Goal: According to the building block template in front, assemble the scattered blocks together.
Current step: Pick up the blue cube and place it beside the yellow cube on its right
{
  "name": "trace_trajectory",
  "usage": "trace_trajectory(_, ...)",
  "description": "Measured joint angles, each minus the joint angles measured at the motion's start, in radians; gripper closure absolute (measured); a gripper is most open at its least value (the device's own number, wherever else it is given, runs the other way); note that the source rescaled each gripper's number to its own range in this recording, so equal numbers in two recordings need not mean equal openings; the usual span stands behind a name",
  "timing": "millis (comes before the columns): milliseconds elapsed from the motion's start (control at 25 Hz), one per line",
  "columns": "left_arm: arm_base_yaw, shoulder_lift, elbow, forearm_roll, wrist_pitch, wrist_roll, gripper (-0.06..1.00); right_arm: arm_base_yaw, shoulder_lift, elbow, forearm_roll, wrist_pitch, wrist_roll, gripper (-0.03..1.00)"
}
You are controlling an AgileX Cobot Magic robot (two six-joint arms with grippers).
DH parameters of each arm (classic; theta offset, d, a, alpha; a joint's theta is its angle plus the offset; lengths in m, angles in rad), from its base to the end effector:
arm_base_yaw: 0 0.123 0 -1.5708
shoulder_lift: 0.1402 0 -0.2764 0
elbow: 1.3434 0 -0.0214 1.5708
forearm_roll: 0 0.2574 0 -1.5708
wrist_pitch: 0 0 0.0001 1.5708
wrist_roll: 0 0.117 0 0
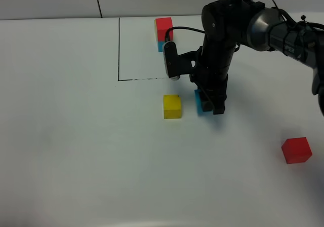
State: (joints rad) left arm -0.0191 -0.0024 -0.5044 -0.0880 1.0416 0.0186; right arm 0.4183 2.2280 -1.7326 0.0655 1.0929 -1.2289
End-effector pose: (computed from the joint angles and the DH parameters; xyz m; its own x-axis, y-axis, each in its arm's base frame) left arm 0.0326 -0.0095 0.2724 -0.4333 -0.0176 -0.9011 0.0763 0.9955 -0.0561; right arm 0.4090 0.1893 0.1170 0.0499 -0.9956 -0.0796 -0.9979 -0.0465 -0.0446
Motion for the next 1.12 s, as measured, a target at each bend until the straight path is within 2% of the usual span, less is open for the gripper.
trace_trajectory(440,0.000,0.000,0.000,0.000,0.000,0.001,0.53,0.016,0.035,-0.004,0.017,-0.056,0.055,0.96)
trace_trajectory(1120,0.000,0.000,0.000,0.000,0.000,0.001,0.53,0.037,0.064,-0.013,0.041,-0.070,0.115,0.96)
